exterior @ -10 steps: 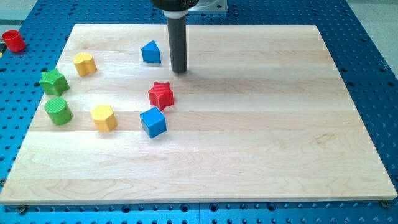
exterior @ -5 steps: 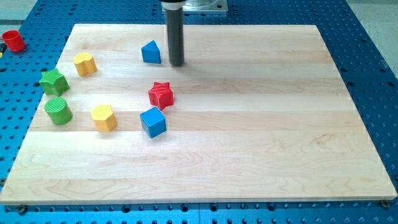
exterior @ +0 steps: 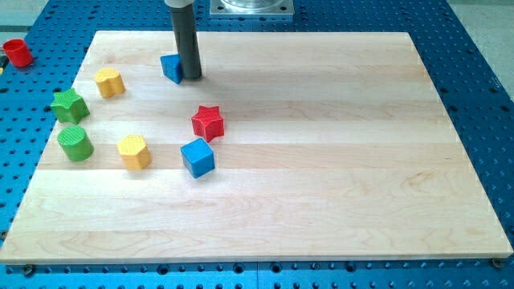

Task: Move the triangle to the right of the yellow heart

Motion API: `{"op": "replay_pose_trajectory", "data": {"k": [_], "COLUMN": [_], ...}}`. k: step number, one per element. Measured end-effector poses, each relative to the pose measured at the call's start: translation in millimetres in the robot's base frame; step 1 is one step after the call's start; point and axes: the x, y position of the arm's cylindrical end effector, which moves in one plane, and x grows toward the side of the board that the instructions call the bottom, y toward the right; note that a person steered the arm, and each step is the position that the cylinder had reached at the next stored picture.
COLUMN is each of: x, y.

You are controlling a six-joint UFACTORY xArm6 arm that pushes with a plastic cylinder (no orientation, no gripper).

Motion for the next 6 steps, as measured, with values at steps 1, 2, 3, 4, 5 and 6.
{"op": "replay_pose_trajectory", "data": {"k": [1,2,3,4,5,6], "x": [0.0,0.0,-7.9,-10.6,-10.7,-10.7], "y": [-6.6,-6.6,-6.6,-6.6,-7.3,-22.2]}}
